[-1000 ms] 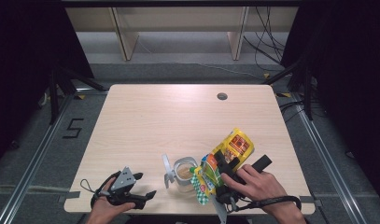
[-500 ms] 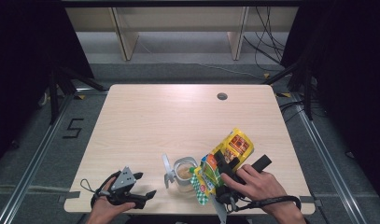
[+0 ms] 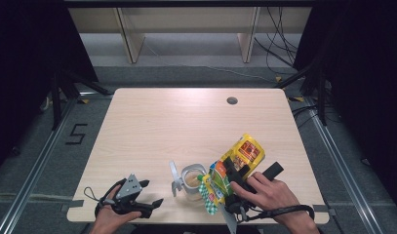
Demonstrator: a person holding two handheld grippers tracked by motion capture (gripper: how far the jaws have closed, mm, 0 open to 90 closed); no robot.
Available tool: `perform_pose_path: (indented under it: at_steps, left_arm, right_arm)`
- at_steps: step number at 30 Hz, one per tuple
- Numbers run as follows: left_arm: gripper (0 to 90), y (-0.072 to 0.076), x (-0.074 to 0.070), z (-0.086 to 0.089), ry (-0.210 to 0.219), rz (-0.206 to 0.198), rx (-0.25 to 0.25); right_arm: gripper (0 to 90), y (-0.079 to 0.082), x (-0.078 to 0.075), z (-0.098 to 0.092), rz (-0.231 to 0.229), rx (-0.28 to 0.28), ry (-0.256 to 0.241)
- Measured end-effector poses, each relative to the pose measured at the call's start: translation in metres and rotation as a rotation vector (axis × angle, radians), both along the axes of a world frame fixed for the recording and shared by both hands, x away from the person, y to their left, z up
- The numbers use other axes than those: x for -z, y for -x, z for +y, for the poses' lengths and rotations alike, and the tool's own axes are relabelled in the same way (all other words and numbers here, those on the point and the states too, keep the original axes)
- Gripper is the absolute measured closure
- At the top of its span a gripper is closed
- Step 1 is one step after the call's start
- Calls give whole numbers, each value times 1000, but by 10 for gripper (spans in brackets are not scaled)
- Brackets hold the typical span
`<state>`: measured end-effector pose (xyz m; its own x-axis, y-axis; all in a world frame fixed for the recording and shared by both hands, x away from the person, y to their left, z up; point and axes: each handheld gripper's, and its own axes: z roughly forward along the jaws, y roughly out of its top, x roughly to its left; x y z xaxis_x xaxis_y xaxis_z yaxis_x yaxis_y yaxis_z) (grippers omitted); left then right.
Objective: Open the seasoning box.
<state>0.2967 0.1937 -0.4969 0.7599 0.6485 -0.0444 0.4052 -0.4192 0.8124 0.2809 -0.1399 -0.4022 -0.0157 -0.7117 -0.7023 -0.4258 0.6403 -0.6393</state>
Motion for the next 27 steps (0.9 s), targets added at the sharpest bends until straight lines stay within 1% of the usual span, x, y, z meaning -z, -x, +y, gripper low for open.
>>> perform_pose_path:
  at_steps: [1, 2, 4, 5, 6, 7, 10, 11, 12, 13, 14, 16, 17, 18, 19, 20, 21, 22, 23, 24, 25, 27]
  left_arm:
    - [182, 0, 0, 0, 1, -18, 5]
    - [182, 0, -1, 1, -13, 2, 0]
    - [182, 0, -1, 0, -10, 8, -2]
    - [182, 0, -1, 0, -10, 8, -2]
    - [182, 0, 1, -1, 12, -11, -5]
    - [182, 0, 0, 0, -5, -6, 1]
    - [182, 0, 0, 0, 1, 4, -7]
    - [182, 0, -1, 0, -5, 10, -6]
    - [182, 0, 1, 0, 6, -9, -2]
    - [182, -1, -1, 1, -12, -21, 14]
    - [182, 0, -1, 0, -1, 2, -6]
    - [182, 0, 0, 0, 6, 1, -7]
    - [182, 0, 0, 0, 0, -11, 4]
    - [182, 0, -1, 0, 1, 2, -7]
    - [182, 0, -1, 0, 1, 2, -7]
    - [182, 0, -1, 0, -1, 2, -7]
    - [182, 0, -1, 0, -2, 2, -6]
    - [182, 0, 0, 0, 7, -2, -8]
    - [182, 0, -1, 0, -1, -3, 2]
    - [182, 0, -1, 0, -1, 3, -8]
    - [182, 0, -1, 0, 0, 1, -7]
    - [182, 0, -1, 0, -4, 9, -5]
  right_arm:
    - [602, 0, 0, 0, 0, -2, -1]
    - [602, 0, 0, -1, 3, 3, -13]
    - [602, 0, 0, -1, 2, 7, -14]
    - [602, 0, 0, -1, 2, 7, -14]
    - [602, 0, 0, -1, 3, 8, -13]
    - [602, 0, 0, -1, 4, 9, -13]
    - [602, 0, 0, -1, 5, 8, -14]
    - [602, 0, 0, -1, 5, 8, -14]
    - [602, 0, 0, -1, 6, 8, -14]
    - [602, 0, 0, -1, 6, 8, -14]
    - [602, 0, 0, -1, 1, 6, -11]
    - [602, 0, 0, -2, 4, 10, -14]
    - [602, 0, 0, -1, 4, 10, -12]
    - [602, 0, -1, -1, 3, 9, -12]
    - [602, 0, -1, -1, 3, 9, -12]
    - [602, 0, -1, -1, 0, 2, -2]
    - [602, -1, -1, -1, 3, 8, -12]
    - [602, -1, 0, -1, 4, 10, -13]
    - [602, 0, 0, -2, 5, 10, -12]
    - [602, -1, -1, -1, 3, 2, -1]
    - [602, -1, -1, -2, 5, 8, -13]
    - [602, -1, 0, -2, 5, 9, -12]
